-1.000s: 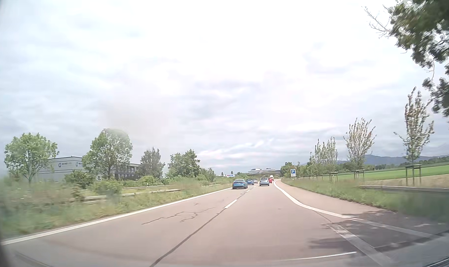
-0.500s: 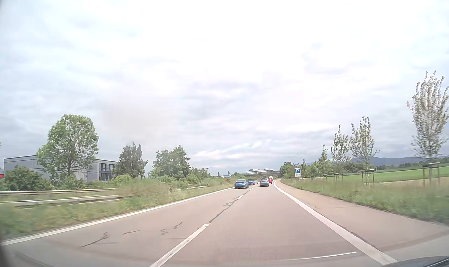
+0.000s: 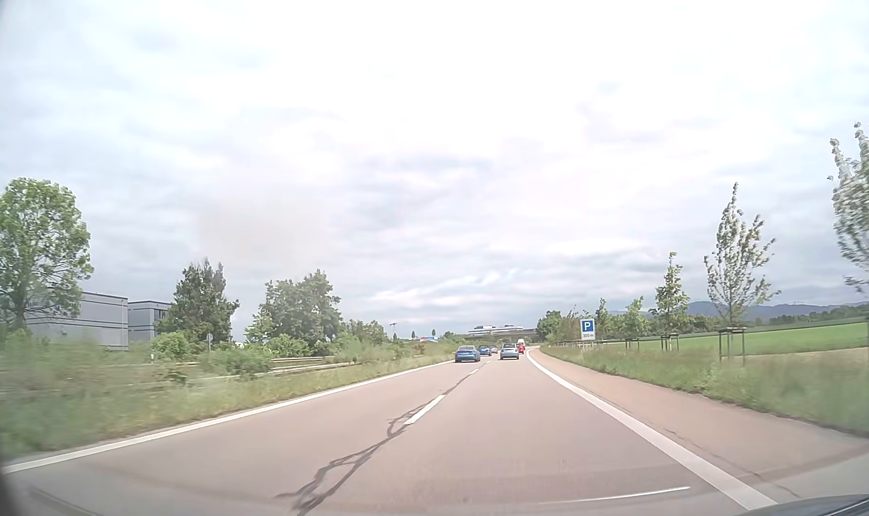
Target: Follow the waypoints while adhering to traffic rules and regulations
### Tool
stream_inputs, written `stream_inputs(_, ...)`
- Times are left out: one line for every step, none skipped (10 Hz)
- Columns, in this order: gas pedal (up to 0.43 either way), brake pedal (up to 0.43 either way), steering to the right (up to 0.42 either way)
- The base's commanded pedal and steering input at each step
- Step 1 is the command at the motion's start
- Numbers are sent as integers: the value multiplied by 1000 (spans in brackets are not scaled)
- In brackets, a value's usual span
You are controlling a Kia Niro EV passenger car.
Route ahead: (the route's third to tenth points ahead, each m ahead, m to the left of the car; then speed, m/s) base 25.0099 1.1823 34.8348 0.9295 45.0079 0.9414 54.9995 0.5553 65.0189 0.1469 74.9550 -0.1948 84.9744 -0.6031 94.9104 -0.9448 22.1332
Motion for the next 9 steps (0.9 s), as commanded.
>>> stream_inputs(228, 0, 5)
stream_inputs(228, 0, 5)
stream_inputs(228, 0, 5)
stream_inputs(228, 0, 5)
stream_inputs(228, 0, 5)
stream_inputs(228, 0, 5)
stream_inputs(228, 0, 4)
stream_inputs(228, 0, 3)
stream_inputs(228, 0, 2)
